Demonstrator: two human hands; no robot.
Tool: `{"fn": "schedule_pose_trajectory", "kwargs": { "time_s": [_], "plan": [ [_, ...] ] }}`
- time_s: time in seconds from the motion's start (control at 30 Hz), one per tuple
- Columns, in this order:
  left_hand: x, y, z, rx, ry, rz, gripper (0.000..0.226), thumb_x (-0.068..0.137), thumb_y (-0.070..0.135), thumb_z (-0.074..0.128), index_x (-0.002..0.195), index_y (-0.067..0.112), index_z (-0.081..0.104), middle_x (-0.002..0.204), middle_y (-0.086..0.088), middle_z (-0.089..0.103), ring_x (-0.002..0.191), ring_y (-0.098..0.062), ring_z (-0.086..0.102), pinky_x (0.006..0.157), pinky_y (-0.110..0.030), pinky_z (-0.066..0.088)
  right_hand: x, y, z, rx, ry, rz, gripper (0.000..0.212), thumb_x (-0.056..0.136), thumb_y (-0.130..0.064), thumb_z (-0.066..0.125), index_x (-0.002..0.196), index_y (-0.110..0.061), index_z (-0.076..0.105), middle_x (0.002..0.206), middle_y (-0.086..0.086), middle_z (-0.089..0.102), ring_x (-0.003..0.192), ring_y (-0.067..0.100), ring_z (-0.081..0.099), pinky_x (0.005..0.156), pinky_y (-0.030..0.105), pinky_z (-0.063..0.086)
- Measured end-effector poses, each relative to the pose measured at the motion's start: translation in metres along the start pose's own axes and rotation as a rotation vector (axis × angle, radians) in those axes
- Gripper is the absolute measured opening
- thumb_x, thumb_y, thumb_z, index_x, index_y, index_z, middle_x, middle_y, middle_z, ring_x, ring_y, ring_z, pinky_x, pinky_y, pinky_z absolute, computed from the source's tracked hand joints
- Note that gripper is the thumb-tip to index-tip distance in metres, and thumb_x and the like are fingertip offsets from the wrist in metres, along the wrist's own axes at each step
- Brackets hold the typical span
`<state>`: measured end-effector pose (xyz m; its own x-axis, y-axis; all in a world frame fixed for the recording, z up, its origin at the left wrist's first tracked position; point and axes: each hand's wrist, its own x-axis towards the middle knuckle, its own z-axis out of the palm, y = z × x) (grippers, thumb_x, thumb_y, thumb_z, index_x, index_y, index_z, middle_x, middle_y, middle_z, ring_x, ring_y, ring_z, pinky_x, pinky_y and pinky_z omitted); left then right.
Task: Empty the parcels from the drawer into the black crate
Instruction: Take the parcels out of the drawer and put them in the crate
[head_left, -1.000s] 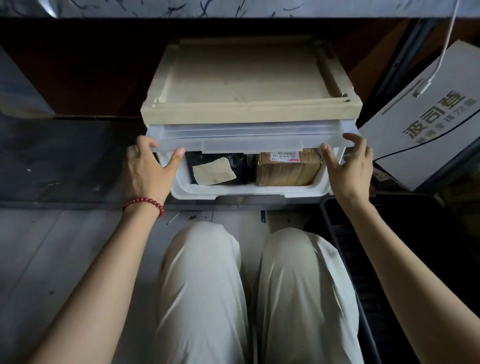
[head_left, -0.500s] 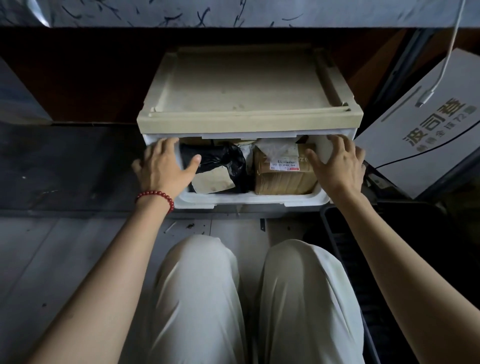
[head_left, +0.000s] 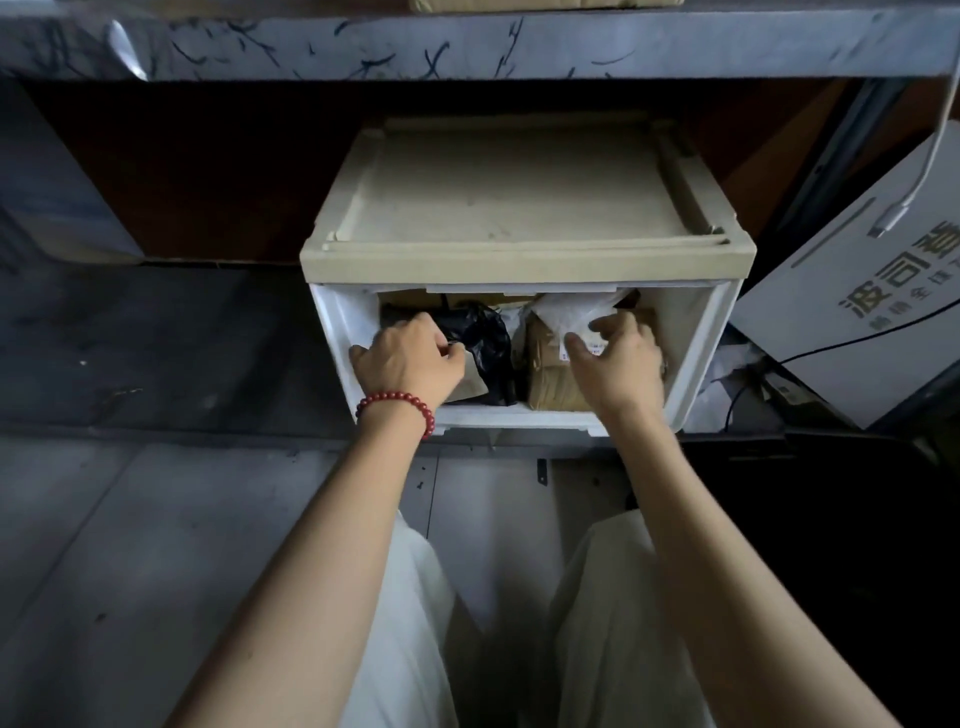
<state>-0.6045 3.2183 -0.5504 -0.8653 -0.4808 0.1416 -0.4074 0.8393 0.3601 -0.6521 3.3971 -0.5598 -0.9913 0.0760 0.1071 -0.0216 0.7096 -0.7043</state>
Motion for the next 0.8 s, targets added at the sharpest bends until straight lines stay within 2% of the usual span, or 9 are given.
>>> {"fn": "schedule_pose_trajectory", "kwargs": {
  "time_s": [0.13,0.23,0.37,0.53,0.67,0.8],
  "plan": [
    [0.000,-0.022,0.017,0.002,-0.105,0.021,0.038,0.091,0.044,0.053,0.123,0.023,0.051,0.125,0.000,0.060,0.115,-0.026,0.053,0.093,-0.042,0.044,-0.020,0.004,0.033,0.018,-0.158,-0.079,0.041,0.091,-0.032,0.062,0.125,-0.013,0.052,0.129,0.011,0.048,0.121,0.029,0.042,0.092,0.036,0.039],
    [0.012,-0.040,0.032,0.038,-0.176,-0.004,0.055,0.091,0.041,0.057,0.138,0.021,0.037,0.136,-0.008,0.049,0.121,-0.030,0.048,0.094,-0.047,0.046,-0.011,0.003,0.051,0.041,-0.190,-0.176,0.041,0.090,-0.029,0.065,0.125,-0.012,0.053,0.128,0.010,0.048,0.120,0.027,0.044,0.090,0.031,0.038],
    [0.027,-0.048,0.054,-0.130,-0.301,-0.106,0.076,0.089,0.037,0.061,0.149,0.018,0.019,0.152,-0.012,0.027,0.130,-0.031,0.043,0.099,-0.040,0.044,0.005,-0.001,0.078,0.040,-0.299,-0.163,0.054,0.088,-0.029,0.067,0.133,-0.010,0.046,0.136,0.011,0.044,0.122,0.027,0.046,0.096,0.031,0.039],
    [0.047,-0.049,0.069,-0.147,-0.248,-0.143,0.082,0.091,0.042,0.058,0.151,0.016,0.010,0.155,-0.009,0.024,0.134,-0.031,0.038,0.098,-0.039,0.042,0.014,-0.010,0.112,0.145,-0.401,-0.158,0.066,0.086,-0.025,0.069,0.141,-0.010,0.036,0.141,0.013,0.039,0.128,0.026,0.041,0.097,0.021,0.031],
    [0.058,-0.046,0.078,-0.184,-0.206,-0.153,0.089,0.088,0.043,0.061,0.152,0.016,0.005,0.154,-0.011,0.026,0.134,-0.033,0.036,0.101,-0.041,0.039,0.014,-0.018,0.127,0.198,-0.346,-0.116,0.080,0.083,-0.027,0.073,0.145,-0.007,0.027,0.144,0.015,0.031,0.134,0.027,0.031,0.105,0.022,0.025],
    [0.065,-0.047,0.092,-0.212,-0.196,-0.200,0.102,0.084,0.049,0.065,0.152,0.013,-0.002,0.154,-0.012,0.027,0.135,-0.030,0.036,0.102,-0.039,0.038,0.018,-0.016,0.130,0.194,-0.231,-0.075,0.081,0.081,-0.024,0.075,0.143,-0.003,0.027,0.145,0.019,0.027,0.136,0.032,0.026,0.112,0.032,0.022]
  ]
}}
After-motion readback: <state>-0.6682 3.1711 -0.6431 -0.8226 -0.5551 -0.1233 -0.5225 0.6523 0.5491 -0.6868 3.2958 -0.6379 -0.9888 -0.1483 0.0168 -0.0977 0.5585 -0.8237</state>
